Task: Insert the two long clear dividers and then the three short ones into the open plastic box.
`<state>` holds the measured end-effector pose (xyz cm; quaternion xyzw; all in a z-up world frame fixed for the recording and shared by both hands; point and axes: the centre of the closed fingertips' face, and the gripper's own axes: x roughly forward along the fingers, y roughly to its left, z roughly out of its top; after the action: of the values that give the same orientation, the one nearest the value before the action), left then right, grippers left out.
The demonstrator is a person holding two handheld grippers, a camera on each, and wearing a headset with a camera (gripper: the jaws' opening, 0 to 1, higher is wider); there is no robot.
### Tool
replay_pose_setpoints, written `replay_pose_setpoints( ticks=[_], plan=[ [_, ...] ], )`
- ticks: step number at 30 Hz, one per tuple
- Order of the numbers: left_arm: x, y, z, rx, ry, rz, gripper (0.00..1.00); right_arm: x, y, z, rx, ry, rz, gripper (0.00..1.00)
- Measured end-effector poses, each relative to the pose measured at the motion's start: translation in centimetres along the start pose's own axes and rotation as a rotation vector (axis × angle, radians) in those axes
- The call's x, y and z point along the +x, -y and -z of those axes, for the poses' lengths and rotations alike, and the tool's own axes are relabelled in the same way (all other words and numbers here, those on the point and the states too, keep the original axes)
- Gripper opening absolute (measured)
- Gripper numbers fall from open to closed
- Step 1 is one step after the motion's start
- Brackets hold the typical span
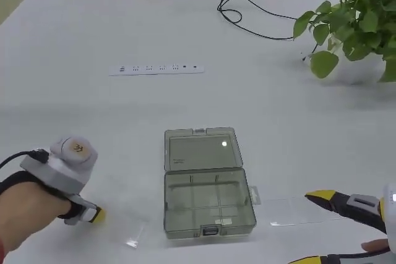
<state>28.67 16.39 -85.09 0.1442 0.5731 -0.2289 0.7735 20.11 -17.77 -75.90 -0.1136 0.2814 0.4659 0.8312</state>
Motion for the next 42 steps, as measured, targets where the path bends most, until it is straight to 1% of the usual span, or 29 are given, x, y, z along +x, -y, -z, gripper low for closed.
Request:
replay_pose_setpoints(
  ticks=[2, 4, 7, 9, 10, 13, 15, 18, 19, 20, 22, 24, 25, 26, 28, 29, 30, 31, 32, 33, 35, 37, 39, 40, 41, 42],
  plan=[
    [-0.2, 0.2, 0.1, -0.002, 0.009, 0.004, 0.3, 0.0, 0.0, 0.0, 0.001, 0.0, 0.0, 0.76],
    [-0.4, 0.4, 0.1, -0.029, 0.025, 0.013, 0.3, 0.0, 0.0, 0.1, 0.001, -0.007, -0.002, 0.76],
    [-0.6, 0.6, 0.3, -0.046, 0.037, 0.023, 0.3, 0.1, -0.1, 0.0, -0.002, -0.009, -0.004, 0.75],
    [-0.8, 0.8, 0.4, -0.069, 0.051, 0.034, 0.3, 0.2, -0.1, 0.0, -0.002, -0.011, -0.005, 0.75],
    [-0.8, 0.9, 0.4, -0.092, 0.061, 0.047, 0.3, 0.2, -0.1, -0.1, -0.003, -0.012, -0.005, 0.74],
    [-1.0, 1.0, 0.4, -0.113, 0.078, 0.06, 0.3, 0.3, -0.1, -0.3, -0.002, -0.011, -0.005, 0.74],
    [-1.3, 1.3, 0.2, -0.153, 0.109, 0.08, 0.3, 0.3, -0.1, -0.4, -0.004, -0.01, -0.005, 0.74],
    [-1.9, 1.5, 0.0, -0.185, 0.144, 0.095, 0.3, 0.4, -0.2, -0.9, 0.001, 0.001, -0.007, 0.73],
    [-2.2, 1.8, -0.4, -0.2, 0.17, 0.109, 0.3, 0.5, -0.2, -1.2, 0.003, 0.004, -0.008, 0.73],
    [-2.4, 2.0, -0.5, -0.219, 0.184, 0.12, 0.3, 0.5, -0.2, -1.4, 0.004, 0.007, -0.008, 0.72],
    [-2.9, 2.2, -0.8, -0.232, 0.208, 0.13, 0.3, 0.6, -0.2, -2.0, 0.008, 0.02, -0.009, 0.72],
    [-3.5, 2.6, -1.2, -0.257, 0.237, 0.147, 0.3, 0.7, -0.2, -2.8, 0.012, 0.033, -0.009, 0.71],
    [-3.9, 2.9, -1.6, -0.267, 0.261, 0.158, 0.3, 0.8, -0.2, -3.3, 0.016, 0.046, -0.01, 0.7],
    [-4.0, 2.9, -1.6, -0.272, 0.267, 0.16, 0.3, 0.8, -0.2, -3.5, 0.016, 0.052, -0.01, 0.7],
    [-4.7, 3.6, -2.3, -0.3, 0.312, 0.188, 0.3, 0.9, -0.3, -4.7, 0.023, 0.078, -0.012, 0.69],
    [-5.0, 3.8, -2.5, -0.306, 0.326, 0.193, 0.3, 0.9, -0.4, -5.1, 0.025, 0.088, -0.012, 0.68],
    [-5.4, 4.2, -2.9, -0.313, 0.348, 0.207, 0.3, 0.9, -0.4, -5.6, 0.03, 0.097, -0.012, 0.68],
    [-5.7, 4.6, -3.1, -0.32, 0.36, 0.217, 0.3, 0.9, -0.4, -6.0, 0.037, 0.106, -0.011, 0.67],
    [-6.1, 5.0, -3.6, -0.327, 0.384, 0.23, 0.3, 1.0, -0.4, -6.6, 0.046, 0.118, -0.01, 0.65],
    [-6.4, 5.3, -3.8, -0.331, 0.398, 0.239, 0.3, 1.0, -0.4, -6.9, 0.053, 0.124, -0.008, 0.64],
    [-7.0, 6.1, -4.3, -0.341, 0.427, 0.258, 0.3, 1.0, -0.5, -7.9, 0.069, 0.156, -0.009, 0.62],
    [-7.8, 7.0, -5.0, -0.355, 0.463, 0.286, 0.3, 1.1, -0.7, -8.8, 0.084, 0.17, -0.012, 0.6],
    [-8.3, 7.6, -5.4, -0.359, 0.488, 0.304, 0.3, 1.1, -0.8, -9.4, 0.09, 0.179, -0.01, 0.58],
    [-8.7, 8.2, -5.9, -0.366, 0.512, 0.321, 0.3, 1.2, -0.9, -9.9, 0.097, 0.186, -0.01, 0.57],
    [-9.1, 8.8, -6.2, -0.372, 0.524, 0.339, 0.3, 1.3, -0.9, -10.4, 0.115, 0.19, -0.006, 0.56],
    [-9.2, 8.9, -6.3, -0.371, 0.529, 0.342, 0.3, 1.3, -0.9, -10.5, 0.122, 0.192, -0.006, 0.56]
  ],
)
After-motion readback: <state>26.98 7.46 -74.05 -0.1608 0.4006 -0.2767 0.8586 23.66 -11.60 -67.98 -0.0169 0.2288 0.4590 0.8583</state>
